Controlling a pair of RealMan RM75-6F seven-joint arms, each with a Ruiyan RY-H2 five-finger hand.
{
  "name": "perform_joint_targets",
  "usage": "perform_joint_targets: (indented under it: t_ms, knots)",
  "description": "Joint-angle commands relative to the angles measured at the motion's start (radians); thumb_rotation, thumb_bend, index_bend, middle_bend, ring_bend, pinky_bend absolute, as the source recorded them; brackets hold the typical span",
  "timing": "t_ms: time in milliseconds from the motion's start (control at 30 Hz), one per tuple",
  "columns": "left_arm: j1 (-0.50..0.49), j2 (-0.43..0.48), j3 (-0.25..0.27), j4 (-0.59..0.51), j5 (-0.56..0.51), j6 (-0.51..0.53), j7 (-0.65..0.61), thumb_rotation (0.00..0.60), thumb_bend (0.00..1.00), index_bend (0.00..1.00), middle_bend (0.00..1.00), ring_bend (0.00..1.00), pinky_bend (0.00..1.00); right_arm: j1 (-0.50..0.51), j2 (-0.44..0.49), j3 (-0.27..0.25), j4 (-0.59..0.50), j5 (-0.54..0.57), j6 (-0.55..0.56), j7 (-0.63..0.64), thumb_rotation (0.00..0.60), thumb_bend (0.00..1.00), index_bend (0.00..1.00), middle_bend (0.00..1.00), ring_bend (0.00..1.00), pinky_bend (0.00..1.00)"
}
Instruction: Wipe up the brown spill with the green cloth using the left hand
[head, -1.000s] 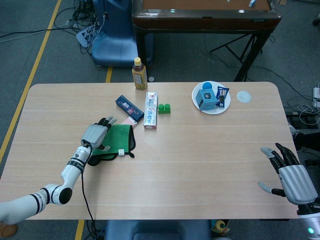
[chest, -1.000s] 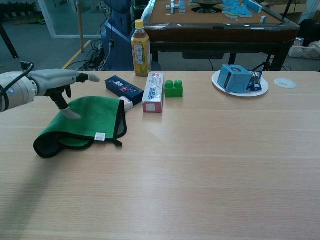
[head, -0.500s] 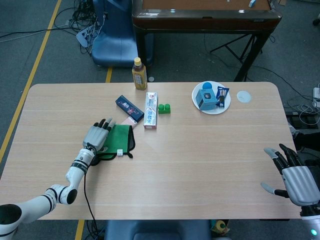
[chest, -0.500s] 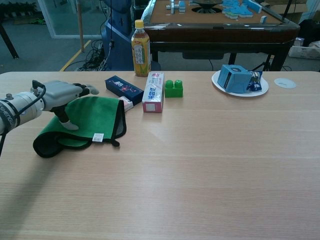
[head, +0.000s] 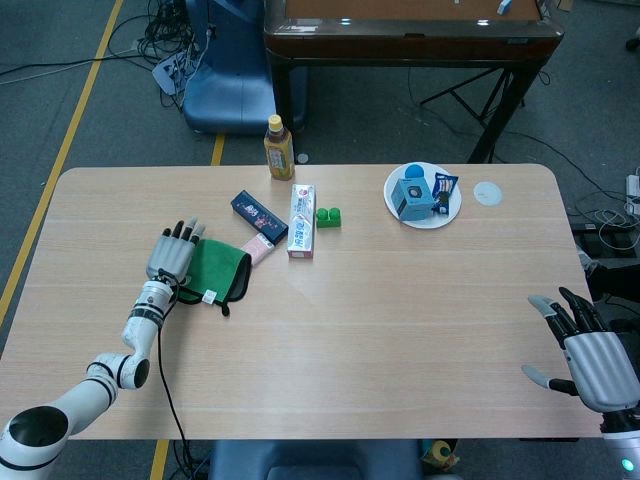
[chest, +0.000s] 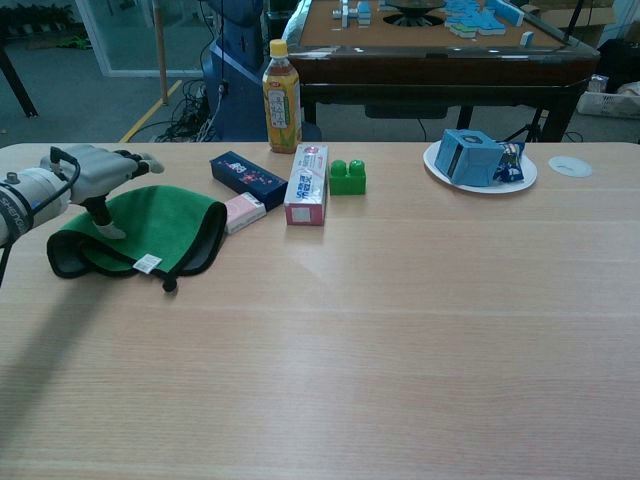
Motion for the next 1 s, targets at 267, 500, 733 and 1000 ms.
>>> perform_joint_targets:
  t_ms: [267,500,733,1000]
  knots:
    - [0.043,0.087,-0.051,-0.174,0.003,0.091,-0.076,0.600,0.17,0.00,0.00,0.00,0.17,0.005,-0.002,0.004,0.002,0.003,-0.007,0.002,0.600,0.18,0.08,0.20,0.04,0.09]
    - [0.143,0.244,-0.052,-0.518,-0.011,0.218,-0.036,0.600,0.17,0.00,0.00,0.00,0.17,0.016,-0.002,0.007,0.006,0.002,-0.021,0.010,0.600,0.18,0.08,0.20,0.04,0.09]
    - [0.244,0.372,-0.015,-0.727,0.000,0.319,-0.033,0.600,0.17,0.00,0.00,0.00,0.17,0.024,-0.004,0.008,0.015,0.010,-0.036,0.019,0.600,0.18,0.08,0.20,0.04,0.09]
    - [0.380,0.487,0.028,-0.892,0.016,0.478,-0.034,0.600,0.17,0.00,0.00,0.00,0.17,0.049,-0.014,0.011,0.040,0.002,-0.064,0.042,0.600,0.18,0.08,0.20,0.04,0.09]
